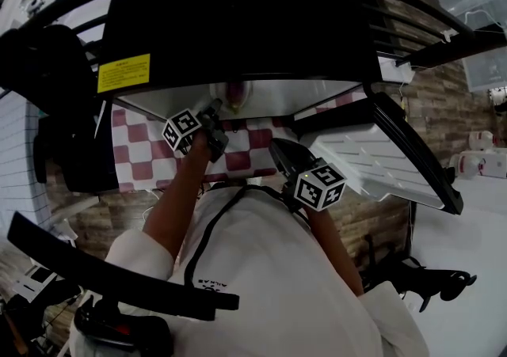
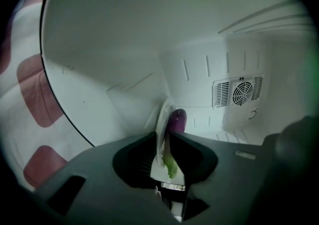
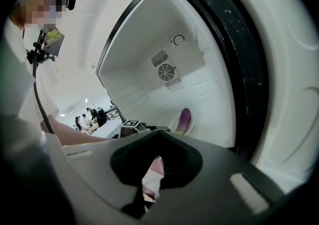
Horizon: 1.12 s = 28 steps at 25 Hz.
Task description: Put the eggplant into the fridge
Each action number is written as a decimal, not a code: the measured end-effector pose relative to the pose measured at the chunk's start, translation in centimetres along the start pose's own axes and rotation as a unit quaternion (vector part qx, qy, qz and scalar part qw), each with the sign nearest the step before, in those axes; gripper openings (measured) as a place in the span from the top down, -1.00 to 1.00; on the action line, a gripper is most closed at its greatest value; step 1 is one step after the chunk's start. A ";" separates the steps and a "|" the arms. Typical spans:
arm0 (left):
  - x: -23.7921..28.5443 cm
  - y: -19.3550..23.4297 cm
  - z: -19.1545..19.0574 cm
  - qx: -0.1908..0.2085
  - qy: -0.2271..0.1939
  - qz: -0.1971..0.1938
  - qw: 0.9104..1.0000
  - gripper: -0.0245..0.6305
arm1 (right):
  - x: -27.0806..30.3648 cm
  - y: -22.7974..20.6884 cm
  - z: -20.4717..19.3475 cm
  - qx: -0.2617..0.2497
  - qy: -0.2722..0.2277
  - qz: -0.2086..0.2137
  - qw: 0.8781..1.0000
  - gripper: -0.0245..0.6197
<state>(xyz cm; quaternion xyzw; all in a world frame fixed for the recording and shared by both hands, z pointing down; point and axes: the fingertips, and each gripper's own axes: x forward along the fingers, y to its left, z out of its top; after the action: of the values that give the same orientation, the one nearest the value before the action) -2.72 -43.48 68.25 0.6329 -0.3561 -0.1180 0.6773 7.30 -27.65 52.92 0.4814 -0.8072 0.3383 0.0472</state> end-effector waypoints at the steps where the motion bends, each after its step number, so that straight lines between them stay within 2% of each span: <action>1: 0.0 0.0 0.1 0.002 -0.002 0.004 1.000 0.67 | 0.0 0.0 0.1 -0.001 -0.001 0.003 1.000 0.90; 9: -0.5 0.0 0.2 0.019 -0.003 0.027 0.999 0.35 | -0.4 -0.7 0.6 0.002 -0.009 0.016 1.000 0.90; 12: -1.0 0.3 0.5 0.028 -0.010 0.043 0.999 0.30 | -0.2 -0.7 0.9 0.001 -0.013 0.026 1.000 0.90; 16: -2.3 0.3 0.7 0.039 -0.017 0.055 0.998 0.29 | 0.2 -0.5 1.2 -0.005 -0.014 0.040 0.999 0.90; 28: -5.8 -2.1 0.4 0.086 -0.032 0.046 0.995 0.40 | 1.9 0.2 1.7 -0.026 -0.002 0.089 0.996 0.90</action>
<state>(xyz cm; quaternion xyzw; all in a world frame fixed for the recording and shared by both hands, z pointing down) -6.48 -40.59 64.29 0.6681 -0.4148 -0.0758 0.6131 6.58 -30.01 52.25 0.4071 -0.8555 0.3187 0.0278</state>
